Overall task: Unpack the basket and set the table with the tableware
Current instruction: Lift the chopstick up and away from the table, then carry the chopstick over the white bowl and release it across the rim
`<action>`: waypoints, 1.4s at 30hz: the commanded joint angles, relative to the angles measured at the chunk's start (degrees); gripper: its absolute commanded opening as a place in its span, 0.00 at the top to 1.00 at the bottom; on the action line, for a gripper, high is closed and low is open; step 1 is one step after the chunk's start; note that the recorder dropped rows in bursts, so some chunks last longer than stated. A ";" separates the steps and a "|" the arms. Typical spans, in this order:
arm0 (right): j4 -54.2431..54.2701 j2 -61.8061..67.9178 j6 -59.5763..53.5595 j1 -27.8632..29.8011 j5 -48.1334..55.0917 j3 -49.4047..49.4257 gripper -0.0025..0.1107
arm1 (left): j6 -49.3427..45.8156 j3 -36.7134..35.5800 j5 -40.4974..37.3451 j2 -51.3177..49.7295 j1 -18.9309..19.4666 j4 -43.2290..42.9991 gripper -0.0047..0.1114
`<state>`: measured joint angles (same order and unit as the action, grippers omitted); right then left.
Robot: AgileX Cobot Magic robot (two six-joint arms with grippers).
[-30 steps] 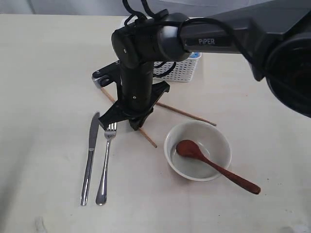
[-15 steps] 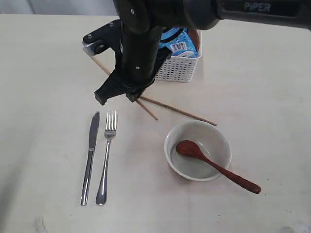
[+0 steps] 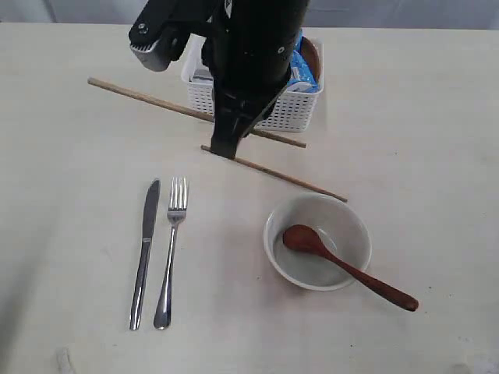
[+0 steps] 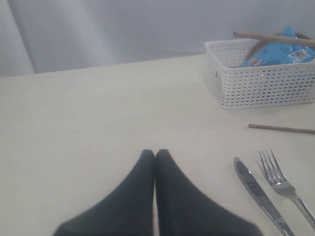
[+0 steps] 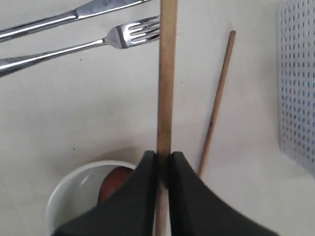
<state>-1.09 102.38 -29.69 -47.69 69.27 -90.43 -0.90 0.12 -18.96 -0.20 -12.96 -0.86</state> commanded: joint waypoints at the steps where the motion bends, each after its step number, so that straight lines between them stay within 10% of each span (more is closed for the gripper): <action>1: 0.36 -3.67 -14.55 -0.88 0.69 1.67 0.98 | 0.25 -0.12 0.64 0.20 -0.32 0.12 0.96; 26: -23.34 -14.81 -29.21 -11.70 0.69 27.29 0.98 | 0.25 -0.12 0.64 0.20 -0.32 0.12 0.96; 42: -20.84 -13.79 -28.86 -0.04 -7.33 35.17 0.98 | 0.25 -0.12 0.64 0.20 -0.32 0.12 0.96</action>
<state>-22.32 88.12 -58.46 -49.16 62.60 -56.64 -0.90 0.12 -18.96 -0.20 -12.96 -0.86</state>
